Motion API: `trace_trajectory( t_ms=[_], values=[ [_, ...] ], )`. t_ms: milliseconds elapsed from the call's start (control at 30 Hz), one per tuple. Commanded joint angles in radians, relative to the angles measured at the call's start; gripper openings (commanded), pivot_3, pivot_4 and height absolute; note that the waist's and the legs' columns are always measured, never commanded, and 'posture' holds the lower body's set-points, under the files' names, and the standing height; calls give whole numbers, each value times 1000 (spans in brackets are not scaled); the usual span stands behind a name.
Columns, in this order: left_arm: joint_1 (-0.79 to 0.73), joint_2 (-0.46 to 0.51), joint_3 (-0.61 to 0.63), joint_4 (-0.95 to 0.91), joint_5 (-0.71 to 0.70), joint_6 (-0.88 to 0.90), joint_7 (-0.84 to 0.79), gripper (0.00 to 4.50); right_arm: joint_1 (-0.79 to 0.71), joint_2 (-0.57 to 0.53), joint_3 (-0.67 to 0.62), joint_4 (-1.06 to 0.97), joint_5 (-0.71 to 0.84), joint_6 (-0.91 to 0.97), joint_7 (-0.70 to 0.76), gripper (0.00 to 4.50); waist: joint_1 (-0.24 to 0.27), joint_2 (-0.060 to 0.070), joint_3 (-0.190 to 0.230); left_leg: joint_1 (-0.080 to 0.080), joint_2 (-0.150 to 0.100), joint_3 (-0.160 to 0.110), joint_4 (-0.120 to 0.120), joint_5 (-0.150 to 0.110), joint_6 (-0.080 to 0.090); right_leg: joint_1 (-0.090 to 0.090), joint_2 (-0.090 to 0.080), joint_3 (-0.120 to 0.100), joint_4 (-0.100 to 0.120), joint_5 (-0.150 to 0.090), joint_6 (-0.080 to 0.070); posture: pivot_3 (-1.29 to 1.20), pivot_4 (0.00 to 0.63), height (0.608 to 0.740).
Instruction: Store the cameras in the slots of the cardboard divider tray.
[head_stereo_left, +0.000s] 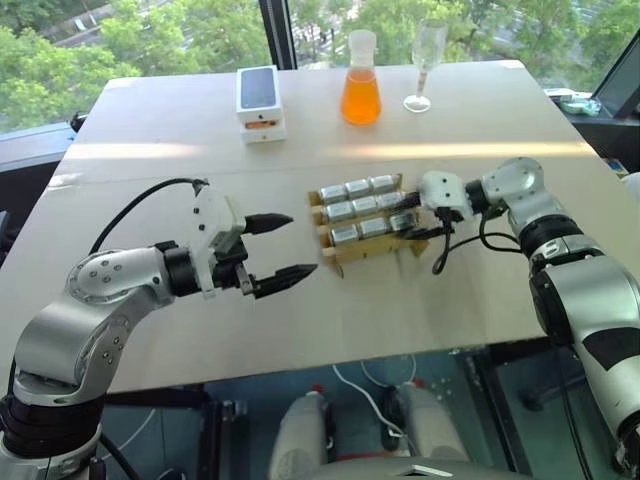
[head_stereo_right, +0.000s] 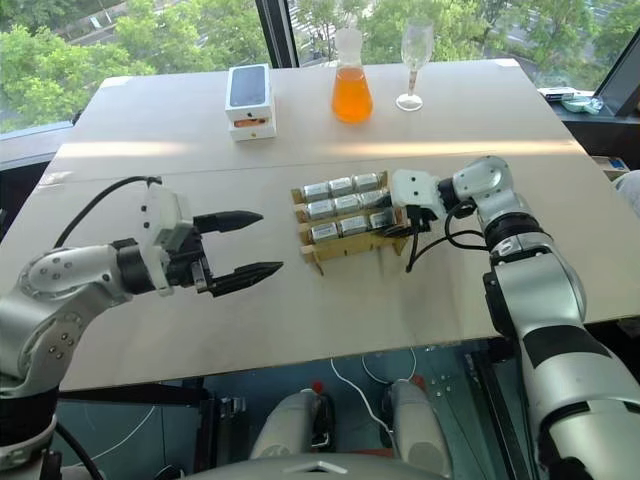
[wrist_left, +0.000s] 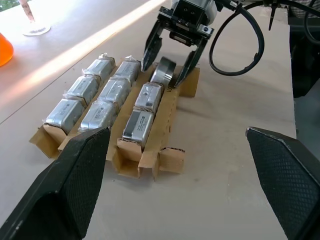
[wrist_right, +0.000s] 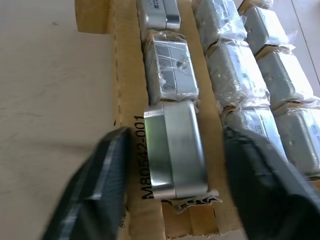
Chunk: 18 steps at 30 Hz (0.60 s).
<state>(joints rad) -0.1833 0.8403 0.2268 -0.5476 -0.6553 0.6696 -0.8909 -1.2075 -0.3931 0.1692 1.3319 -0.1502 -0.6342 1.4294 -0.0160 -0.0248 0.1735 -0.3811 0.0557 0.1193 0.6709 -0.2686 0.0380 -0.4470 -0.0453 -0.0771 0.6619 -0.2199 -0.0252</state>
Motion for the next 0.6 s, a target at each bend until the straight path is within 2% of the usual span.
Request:
trace_trajectory(
  t_ms=[33,233,400,533,600],
  values=[
    [-12,15,11,-29,-12,-17,-4,4500,-21,-22,-21,-13,-2,-28,-8,4464,0,0,0,0,0,0,0,0,0,0,0,0,0,0,0,0,150,740],
    [-26,11,-7,-11,-2,-26,-11,4500,-5,-62,-110,-43,93,-15,69,4464,1,0,0,0,0,0,0,0,0,0,0,0,0,0,0,0,150,740],
    [-5,-11,-17,1,16,-46,2,4500,89,-96,-218,-140,258,101,183,4464,1,0,0,0,0,0,0,0,0,0,0,0,0,0,0,0,150,740],
    [45,-42,-2,20,41,-85,34,4500,249,-122,-272,-329,380,242,168,4464,2,0,0,0,0,0,0,0,0,1,0,-1,0,0,0,0,150,740],
    [119,-85,23,43,66,-121,70,4500,432,-133,-335,-507,449,355,47,4464,3,0,0,0,0,0,0,0,0,1,-1,0,0,0,0,0,150,740]
  ],
)
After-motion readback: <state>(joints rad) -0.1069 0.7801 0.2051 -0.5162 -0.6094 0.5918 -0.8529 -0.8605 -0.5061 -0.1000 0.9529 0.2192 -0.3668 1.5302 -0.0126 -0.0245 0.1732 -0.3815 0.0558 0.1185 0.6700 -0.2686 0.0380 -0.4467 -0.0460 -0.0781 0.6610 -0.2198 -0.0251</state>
